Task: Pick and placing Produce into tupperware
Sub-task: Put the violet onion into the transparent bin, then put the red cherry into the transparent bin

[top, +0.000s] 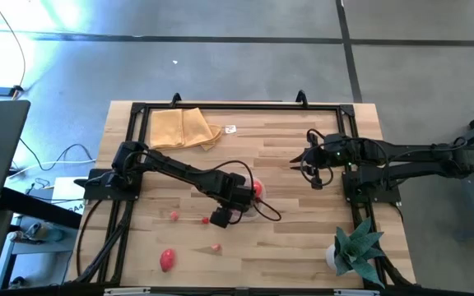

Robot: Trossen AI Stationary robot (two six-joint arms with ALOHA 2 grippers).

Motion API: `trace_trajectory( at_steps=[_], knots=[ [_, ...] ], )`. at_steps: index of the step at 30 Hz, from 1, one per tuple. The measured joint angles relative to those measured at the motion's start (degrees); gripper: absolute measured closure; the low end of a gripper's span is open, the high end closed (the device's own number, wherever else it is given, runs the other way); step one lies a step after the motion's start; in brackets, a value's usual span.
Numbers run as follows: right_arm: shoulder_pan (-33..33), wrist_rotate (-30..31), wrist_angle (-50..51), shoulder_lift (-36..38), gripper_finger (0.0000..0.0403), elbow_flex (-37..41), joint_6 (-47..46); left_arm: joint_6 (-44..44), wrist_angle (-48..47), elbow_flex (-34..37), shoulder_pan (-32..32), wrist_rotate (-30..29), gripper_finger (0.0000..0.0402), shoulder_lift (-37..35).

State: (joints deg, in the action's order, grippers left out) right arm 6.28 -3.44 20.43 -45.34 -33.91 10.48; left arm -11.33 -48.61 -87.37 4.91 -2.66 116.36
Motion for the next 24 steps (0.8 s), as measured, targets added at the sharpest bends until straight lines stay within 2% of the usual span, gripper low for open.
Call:
trace_trajectory(
  at_steps=[13, 21, 24],
  knots=[
    [0.00, 0.00, 0.05, 0.00, 0.0320, 0.00, 0.02, -0.28, -1.03, 0.00, -0.01, 0.04, 0.0087, -0.04],
    [0.00, 0.01, 0.09, -0.02, 0.0320, 0.00, 0.00, -1.39, -1.53, -0.15, -0.02, 0.04, 0.0093, -1.60],
    [0.00, 0.02, 0.03, -0.02, 0.0320, 0.00, 0.02, -1.49, -4.17, -2.39, 0.00, -1.91, 0.0100, -2.10]
  ],
)
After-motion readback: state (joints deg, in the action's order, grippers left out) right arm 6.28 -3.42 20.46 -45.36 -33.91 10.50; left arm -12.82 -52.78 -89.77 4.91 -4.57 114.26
